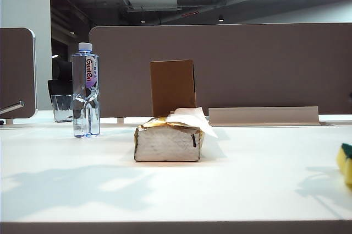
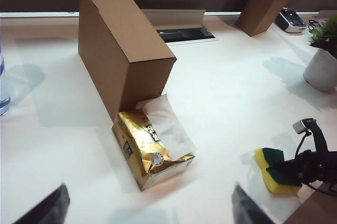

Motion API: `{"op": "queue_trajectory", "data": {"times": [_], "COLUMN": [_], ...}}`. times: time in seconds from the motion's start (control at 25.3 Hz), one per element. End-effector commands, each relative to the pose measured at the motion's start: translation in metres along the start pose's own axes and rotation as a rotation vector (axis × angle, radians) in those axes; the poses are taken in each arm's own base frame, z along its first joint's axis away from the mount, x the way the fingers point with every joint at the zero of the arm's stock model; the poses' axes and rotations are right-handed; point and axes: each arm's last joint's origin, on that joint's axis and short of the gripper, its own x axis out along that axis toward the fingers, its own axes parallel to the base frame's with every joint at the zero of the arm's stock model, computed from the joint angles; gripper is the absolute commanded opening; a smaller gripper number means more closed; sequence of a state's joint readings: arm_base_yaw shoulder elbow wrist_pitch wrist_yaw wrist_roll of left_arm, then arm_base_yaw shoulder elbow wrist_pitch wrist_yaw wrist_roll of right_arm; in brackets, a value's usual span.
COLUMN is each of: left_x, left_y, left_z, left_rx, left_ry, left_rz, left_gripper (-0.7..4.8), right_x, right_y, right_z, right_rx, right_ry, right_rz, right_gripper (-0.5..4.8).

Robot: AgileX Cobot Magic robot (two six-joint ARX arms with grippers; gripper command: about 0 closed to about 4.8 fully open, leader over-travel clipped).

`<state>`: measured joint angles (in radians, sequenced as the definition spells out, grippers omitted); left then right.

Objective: Move the sponge from right to left to wipe the table, avoiding obstacles on the table, and finally reaching the bottle of mineral water.

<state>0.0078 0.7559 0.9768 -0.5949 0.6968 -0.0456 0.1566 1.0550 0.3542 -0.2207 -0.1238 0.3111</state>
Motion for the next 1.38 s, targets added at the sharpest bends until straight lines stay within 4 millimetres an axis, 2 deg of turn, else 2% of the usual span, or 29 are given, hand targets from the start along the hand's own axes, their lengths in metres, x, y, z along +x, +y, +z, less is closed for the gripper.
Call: {"op": "queue_trajectory", "data": {"times": [0.04,0.59,0.87,1.03,1.18,1.38], "left_x": [-0.001,-0.003,-0.006,-0.008,-0.012,-0.014], "left_y": [-0.002,-0.003,-0.006,-0.007,-0.010,-0.012], "left_z": [0.003,0.003,0.003,0.003,0.003,0.003], "left_rx": [0.016,0.020,0.029,0.035,0.045,0.051], "left_ry": [-0.017,-0.022,-0.034,-0.040,-0.053,-0.059], "left_rz": [-0.008,-0.009,-0.009,-0.009,-0.010,-0.010], "left_gripper": [3.99,3.99,3.99,3.99,3.99,3.99], "right_x": [0.004,0.036,0.047,0.053,0.068,0.075], "right_y": [0.016,0.058,0.091,0.109,0.142,0.162], "right_z": [-0.009,-0.028,-0.045,-0.046,-0.043,-0.044], "right_rx": [-0.013,-0.039,-0.102,-0.132,-0.186,-0.213], "right_ry": [0.028,0.099,0.125,0.149,0.171,0.178], "right_rz": [0.029,0.111,0.154,0.170,0.191,0.210], "right_gripper": [-0.06,-0.06,-0.06,-0.06,-0.06,-0.06]}}
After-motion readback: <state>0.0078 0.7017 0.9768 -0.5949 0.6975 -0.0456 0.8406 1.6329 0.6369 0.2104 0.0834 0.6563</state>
